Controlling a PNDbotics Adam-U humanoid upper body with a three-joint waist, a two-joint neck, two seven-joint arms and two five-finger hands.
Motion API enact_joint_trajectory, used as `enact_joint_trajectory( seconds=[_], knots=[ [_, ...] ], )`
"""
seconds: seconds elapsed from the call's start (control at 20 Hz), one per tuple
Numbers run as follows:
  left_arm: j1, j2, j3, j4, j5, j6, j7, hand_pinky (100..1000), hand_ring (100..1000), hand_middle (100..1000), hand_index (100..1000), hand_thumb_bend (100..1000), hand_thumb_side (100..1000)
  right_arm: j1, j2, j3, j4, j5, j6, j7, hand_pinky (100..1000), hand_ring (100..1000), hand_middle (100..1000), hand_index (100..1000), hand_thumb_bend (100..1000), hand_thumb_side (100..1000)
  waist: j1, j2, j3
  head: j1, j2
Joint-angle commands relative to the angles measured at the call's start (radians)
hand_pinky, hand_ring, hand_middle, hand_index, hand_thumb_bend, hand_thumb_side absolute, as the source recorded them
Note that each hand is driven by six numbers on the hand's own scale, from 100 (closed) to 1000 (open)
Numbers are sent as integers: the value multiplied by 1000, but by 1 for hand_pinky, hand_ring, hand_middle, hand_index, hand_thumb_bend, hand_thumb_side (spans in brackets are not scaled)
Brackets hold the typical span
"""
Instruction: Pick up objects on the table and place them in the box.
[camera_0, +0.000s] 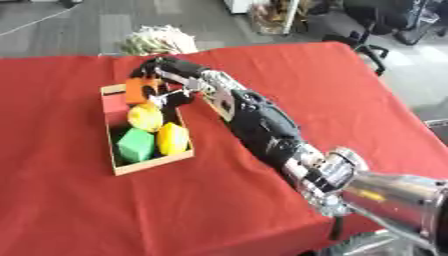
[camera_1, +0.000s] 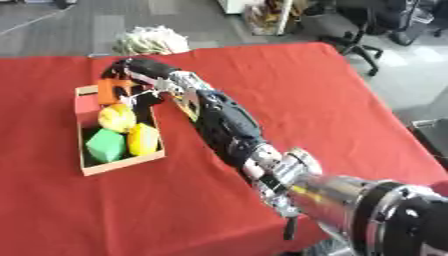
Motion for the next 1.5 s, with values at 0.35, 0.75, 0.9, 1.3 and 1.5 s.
enact_joint_trajectory(
  seconds=[0.35, 0.75, 0.9, 1.3, 1.5],
  knots=[
    [-4, 10, 10, -18, -2, 0, 2, 672, 590, 602, 874, 100, 981, -16, -32, -25, 8, -25, 24, 50, 809, 837, 839, 927, 100, 210, 5, -19, -4, 1, -4],
    [0, 9, 11, -16, -3, 1, 2, 672, 590, 601, 874, 100, 989, -22, -60, -29, -6, -53, 0, 119, 906, 922, 953, 999, 100, 461, 4, -23, -5, 3, -4],
    [3, 9, 12, -14, -3, 2, 3, 671, 590, 601, 874, 100, 987, -24, -80, -36, -30, -45, -15, 159, 926, 940, 971, 1000, 100, 414, 4, -26, -8, 5, -4],
    [20, 4, 20, -8, -6, 4, 10, 671, 591, 601, 874, 100, 985, 0, -154, -58, -148, -203, -51, 118, 869, 879, 906, 985, 100, 204, 6, -41, -30, 34, -4],
    [40, -3, 30, -4, -5, 7, 25, 670, 592, 602, 872, 100, 975, 87, -228, -57, -297, -429, -50, 64, 814, 811, 840, 960, 100, 281, 8, -59, -55, 75, -4]
  ],
)
